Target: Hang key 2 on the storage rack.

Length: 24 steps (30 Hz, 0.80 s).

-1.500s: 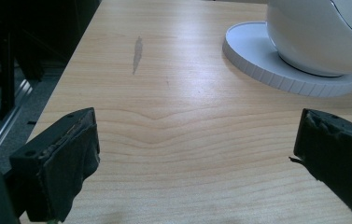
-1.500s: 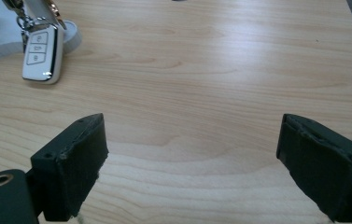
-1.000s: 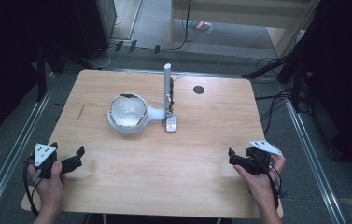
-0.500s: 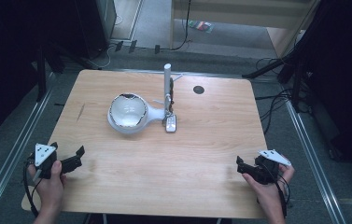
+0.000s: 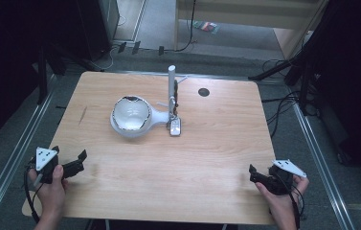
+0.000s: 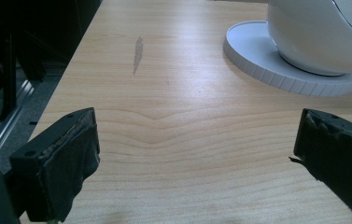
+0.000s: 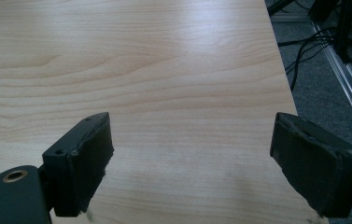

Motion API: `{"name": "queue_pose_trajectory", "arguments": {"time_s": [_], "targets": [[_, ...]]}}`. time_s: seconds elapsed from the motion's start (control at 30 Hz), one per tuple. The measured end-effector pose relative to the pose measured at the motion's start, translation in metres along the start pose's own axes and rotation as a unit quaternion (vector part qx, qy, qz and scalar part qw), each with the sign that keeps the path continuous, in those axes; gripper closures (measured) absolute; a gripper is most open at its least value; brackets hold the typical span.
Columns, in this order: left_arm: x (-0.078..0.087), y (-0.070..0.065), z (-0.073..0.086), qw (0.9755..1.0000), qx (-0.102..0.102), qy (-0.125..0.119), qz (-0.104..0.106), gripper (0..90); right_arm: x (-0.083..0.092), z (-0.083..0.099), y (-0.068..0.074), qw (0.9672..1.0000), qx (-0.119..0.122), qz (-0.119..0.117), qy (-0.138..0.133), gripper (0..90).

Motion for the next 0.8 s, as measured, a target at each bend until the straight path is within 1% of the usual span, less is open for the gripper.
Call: {"name": "queue_pose_trajectory", "arguments": {"time_s": [0.2, 0.23, 0.43, 0.5, 0.53, 0.67, 0.73, 0.8], "targets": [[0.0, 0.0, 0.0, 1.0, 0.0, 0.001, 0.001, 0.6, 0.004, 0.008, -0.006, 1.0, -0.001, -0.002, 0.009, 13.2], [0.0, 0.0, 0.0, 1.0, 0.0, 0.001, 0.001, 0.6, 0.005, 0.009, -0.007, 1.0, 0.004, -0.003, 0.008, 13.2], [0.0, 0.0, 0.0, 1.0, 0.0, 0.001, 0.001, 0.6, 0.01, 0.014, -0.015, 1.0, -0.003, 0.006, 0.007, 13.2], [0.0, 0.0, 0.0, 1.0, 0.0, 0.001, 0.001, 0.6, 0.012, 0.017, -0.018, 0.9999, -0.001, 0.009, 0.006, 13.0], [0.0, 0.0, 0.0, 1.0, 0.001, 0.001, 0.001, 0.6, 0.013, 0.018, -0.018, 1.0, 0.002, 0.006, 0.005, 12.9], [0.0, 0.0, 0.0, 1.0, 0.0, 0.001, 0.001, 0.5, 0.015, 0.02, -0.023, 1.0, -0.005, 0.009, 0.0, 13.1], [0.0, 0.0, 0.0, 1.0, -0.001, 0.002, 0.002, 0.6, 0.015, 0.021, -0.024, 0.9999, -0.014, 0.008, -0.002, 13.2], [0.0, 0.0, 0.0, 1.0, 0.0, 0.002, 0.003, 0.6, 0.016, 0.021, -0.024, 0.9998, -0.015, 0.009, -0.003, 13.3]]}}
Point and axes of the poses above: each handheld gripper's, and its own axes: x roughly backward along the jaws, z roughly out of its underside, y roughly to its left, the point moved 10 cm from there along -x, roughly forward along the jaws, and after that the axes turned 8 degrees about -y, right-handed, at the moved point
